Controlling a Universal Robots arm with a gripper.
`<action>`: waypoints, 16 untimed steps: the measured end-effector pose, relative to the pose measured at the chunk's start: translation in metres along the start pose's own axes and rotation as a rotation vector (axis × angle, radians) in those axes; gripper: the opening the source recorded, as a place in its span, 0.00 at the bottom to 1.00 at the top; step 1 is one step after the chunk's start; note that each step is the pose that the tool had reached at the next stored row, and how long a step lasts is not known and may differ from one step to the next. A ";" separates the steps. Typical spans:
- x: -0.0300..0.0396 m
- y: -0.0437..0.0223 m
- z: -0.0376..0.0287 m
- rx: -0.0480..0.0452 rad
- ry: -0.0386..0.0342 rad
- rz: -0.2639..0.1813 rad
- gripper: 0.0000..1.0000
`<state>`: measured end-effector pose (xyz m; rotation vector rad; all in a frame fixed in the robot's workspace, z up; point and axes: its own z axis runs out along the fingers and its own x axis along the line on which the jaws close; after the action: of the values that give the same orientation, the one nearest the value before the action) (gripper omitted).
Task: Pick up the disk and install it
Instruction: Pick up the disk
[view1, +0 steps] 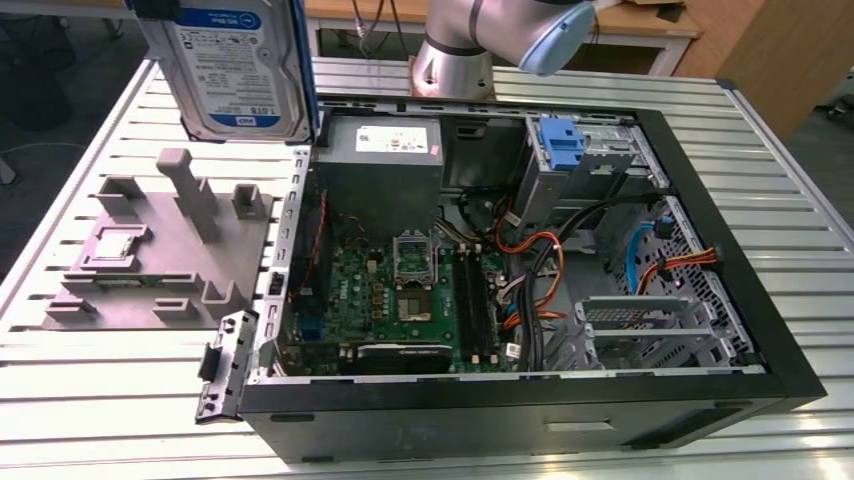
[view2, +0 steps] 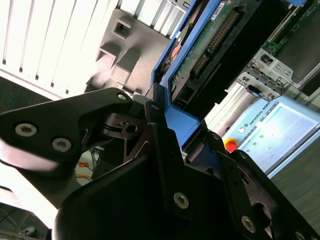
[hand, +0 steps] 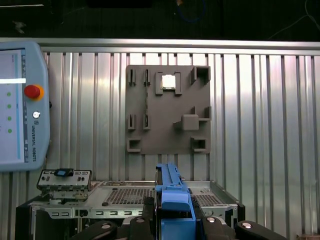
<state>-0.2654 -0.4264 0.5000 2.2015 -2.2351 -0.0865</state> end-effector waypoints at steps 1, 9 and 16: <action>0.0000 -0.0019 -0.0001 0.0000 0.0000 0.000 0.37; -0.0002 -0.0146 -0.0006 0.0001 0.0000 0.000 0.37; -0.0006 -0.0362 -0.0015 0.0000 0.0001 0.000 0.37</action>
<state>-0.2292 -0.4264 0.5000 2.2014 -2.2352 -0.0865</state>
